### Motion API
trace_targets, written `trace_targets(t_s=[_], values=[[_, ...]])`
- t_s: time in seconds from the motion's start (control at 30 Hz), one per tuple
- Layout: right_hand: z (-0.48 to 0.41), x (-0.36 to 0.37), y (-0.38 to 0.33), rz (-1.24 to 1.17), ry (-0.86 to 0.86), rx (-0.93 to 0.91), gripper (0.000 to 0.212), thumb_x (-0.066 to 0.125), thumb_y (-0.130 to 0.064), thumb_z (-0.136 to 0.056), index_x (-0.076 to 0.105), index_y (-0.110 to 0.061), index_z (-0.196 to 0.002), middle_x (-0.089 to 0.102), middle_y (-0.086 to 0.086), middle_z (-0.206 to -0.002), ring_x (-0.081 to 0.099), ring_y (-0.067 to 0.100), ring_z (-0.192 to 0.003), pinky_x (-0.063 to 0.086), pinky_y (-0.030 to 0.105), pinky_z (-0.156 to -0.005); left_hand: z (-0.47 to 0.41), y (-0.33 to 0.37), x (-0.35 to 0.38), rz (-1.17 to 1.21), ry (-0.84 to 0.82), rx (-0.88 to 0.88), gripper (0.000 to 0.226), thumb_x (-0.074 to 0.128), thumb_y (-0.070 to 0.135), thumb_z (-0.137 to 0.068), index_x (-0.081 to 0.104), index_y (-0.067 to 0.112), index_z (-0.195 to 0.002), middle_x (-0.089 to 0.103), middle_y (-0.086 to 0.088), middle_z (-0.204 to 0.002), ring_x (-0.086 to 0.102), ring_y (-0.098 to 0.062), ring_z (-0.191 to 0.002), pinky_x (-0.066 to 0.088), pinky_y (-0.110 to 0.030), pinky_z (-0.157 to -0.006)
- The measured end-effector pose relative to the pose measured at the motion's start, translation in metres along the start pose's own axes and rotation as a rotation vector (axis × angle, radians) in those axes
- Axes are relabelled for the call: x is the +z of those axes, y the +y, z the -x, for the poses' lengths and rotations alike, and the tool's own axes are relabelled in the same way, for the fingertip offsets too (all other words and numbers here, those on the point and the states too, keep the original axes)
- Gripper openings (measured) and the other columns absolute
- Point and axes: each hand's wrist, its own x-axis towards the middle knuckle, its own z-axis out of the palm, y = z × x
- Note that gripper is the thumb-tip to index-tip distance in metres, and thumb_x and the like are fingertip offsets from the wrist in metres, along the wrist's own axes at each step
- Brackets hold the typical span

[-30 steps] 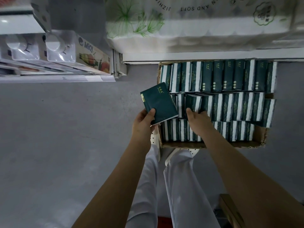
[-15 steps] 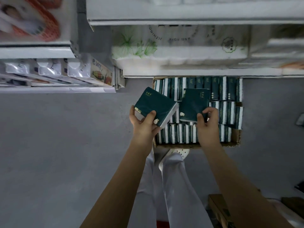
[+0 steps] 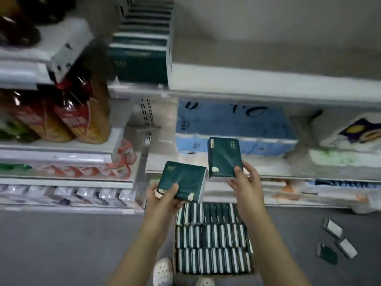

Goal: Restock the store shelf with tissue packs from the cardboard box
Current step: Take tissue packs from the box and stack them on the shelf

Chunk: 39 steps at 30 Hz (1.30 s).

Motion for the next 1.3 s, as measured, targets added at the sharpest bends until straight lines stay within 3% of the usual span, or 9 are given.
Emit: trace_targets(t_s=[0.2,0.5,0.6,0.67,0.77,0.93,1.03,1.17,1.3], values=[[0.015,0.017,-0.099,-0.210,-0.105,-0.126,0.015,0.058,-0.014,-0.097,0.058,-0.024,-0.107,0.067,0.011,-0.108,0.068,0.018,-0.086,0.052,0.029,-0.076,0.033,0.073,0.047,0.110,-0.092,0.216,0.021,0.063,0.015,-0.085,0.043,0.015,-0.088,0.072,-0.005,-0.089,0.070,-0.027,-0.091,0.058,-0.037,-0.077],[0.030,0.023,-0.159,-0.188,-0.260,-0.281,0.025,0.059,-0.012,-0.095,0.060,-0.019,-0.119,0.066,0.001,-0.101,0.060,0.014,-0.078,0.052,0.024,-0.066,0.062,0.130,0.083,0.101,-0.136,0.394,0.025,0.058,0.008,-0.088,0.037,0.012,-0.075,0.064,-0.018,-0.095,0.068,-0.025,-0.092,0.060,-0.032,-0.074],[0.025,0.028,-0.180,-0.157,-0.286,-0.332,0.021,0.061,-0.015,-0.095,0.063,-0.029,-0.111,0.067,-0.003,-0.091,0.059,0.011,-0.070,0.047,0.028,-0.065,0.064,0.153,0.098,0.024,-0.157,0.468,0.023,0.059,0.006,-0.088,0.038,0.011,-0.082,0.060,-0.023,-0.105,0.064,-0.034,-0.101,0.060,-0.035,-0.077],[0.017,0.034,-0.193,-0.143,-0.293,-0.348,0.024,0.063,-0.016,-0.093,0.062,-0.031,-0.112,0.069,-0.001,-0.090,0.060,0.012,-0.068,0.044,0.029,-0.066,0.063,0.170,0.105,-0.054,-0.156,0.536,0.019,0.059,0.003,-0.090,0.042,0.009,-0.097,0.061,-0.022,-0.112,0.065,-0.031,-0.099,0.058,-0.037,-0.074],[0.004,0.050,-0.211,-0.180,-0.337,-0.353,0.030,0.063,-0.010,-0.092,0.059,-0.030,-0.114,0.071,-0.002,-0.092,0.061,0.012,-0.071,0.044,0.028,-0.067,0.056,0.202,0.117,-0.109,-0.162,0.611,0.043,0.056,0.001,-0.092,0.041,0.023,-0.125,0.064,-0.014,-0.111,0.066,-0.025,-0.098,0.057,-0.038,-0.078],[-0.031,0.084,-0.233,-0.208,-0.339,-0.354,0.040,0.065,-0.001,-0.089,0.053,-0.016,-0.124,0.069,0.006,-0.107,0.066,0.021,-0.092,0.051,0.030,-0.076,0.021,0.267,0.131,-0.130,-0.210,0.680,0.064,0.046,-0.001,-0.097,0.031,0.041,-0.143,0.058,0.000,-0.123,0.063,-0.021,-0.109,0.053,-0.043,-0.093],[-0.061,0.111,-0.242,-0.118,-0.298,-0.402,0.032,0.065,0.000,-0.089,0.058,-0.011,-0.118,0.068,0.008,-0.108,0.065,0.020,-0.094,0.051,0.028,-0.077,-0.023,0.306,0.138,-0.274,-0.193,0.698,0.063,0.048,0.004,-0.095,0.031,0.044,-0.142,0.049,0.002,-0.134,0.054,-0.020,-0.119,0.047,-0.049,-0.102],[-0.099,0.149,-0.250,-0.037,-0.205,-0.467,0.030,0.064,0.001,-0.088,0.063,-0.021,-0.109,0.068,-0.004,-0.101,0.063,0.013,-0.095,0.048,0.026,-0.080,-0.078,0.338,0.154,-0.309,-0.155,0.680,0.060,0.057,0.007,-0.091,0.032,0.038,-0.138,0.056,0.000,-0.128,0.057,-0.023,-0.117,0.045,-0.050,-0.104],[-0.137,0.180,-0.257,0.046,-0.068,-0.523,0.033,0.058,0.005,-0.091,0.061,-0.017,-0.115,0.062,-0.002,-0.101,0.058,0.014,-0.084,0.048,0.010,-0.061,-0.120,0.358,0.174,-0.209,-0.036,0.646,0.058,0.061,-0.004,-0.088,0.036,0.029,-0.130,0.048,-0.013,-0.140,0.053,-0.032,-0.120,0.049,-0.045,-0.098]])
